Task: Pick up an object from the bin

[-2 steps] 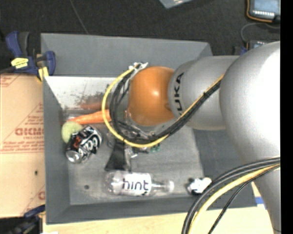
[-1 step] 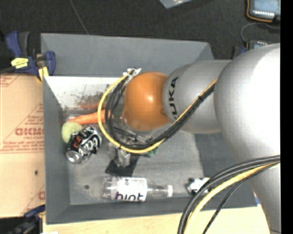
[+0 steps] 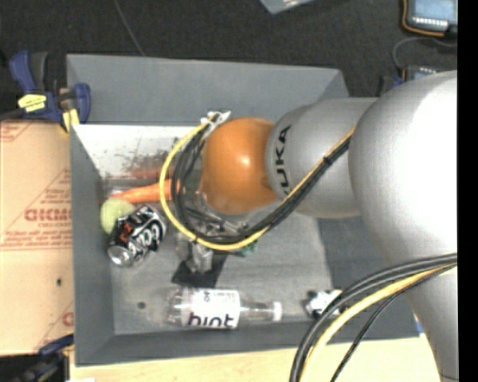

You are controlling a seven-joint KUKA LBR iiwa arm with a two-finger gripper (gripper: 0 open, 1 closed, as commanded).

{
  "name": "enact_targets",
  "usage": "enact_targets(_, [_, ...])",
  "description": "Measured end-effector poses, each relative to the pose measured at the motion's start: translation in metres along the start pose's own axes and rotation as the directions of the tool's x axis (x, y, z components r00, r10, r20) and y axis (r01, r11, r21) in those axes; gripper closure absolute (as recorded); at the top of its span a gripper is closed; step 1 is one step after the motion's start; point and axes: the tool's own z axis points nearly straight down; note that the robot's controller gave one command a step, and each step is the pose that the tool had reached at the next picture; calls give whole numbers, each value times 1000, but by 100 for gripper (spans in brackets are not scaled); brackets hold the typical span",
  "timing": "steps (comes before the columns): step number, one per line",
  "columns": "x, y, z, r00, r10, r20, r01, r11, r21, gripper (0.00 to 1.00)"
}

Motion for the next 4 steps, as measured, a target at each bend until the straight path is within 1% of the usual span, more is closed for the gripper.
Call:
enact_targets(1, [1,0,-4,1000,0,-3,0,1000,-1,100])
enact_targets(2, [2,0,-21,1000,1,-7,-1,1000,-1,100])
enact_targets(3, [0,-1,-36,1000,2,0,-2,1000,1,100])
enact_targets(4, [0,-1,-46,1000,3,1,-3,1000,2,100])
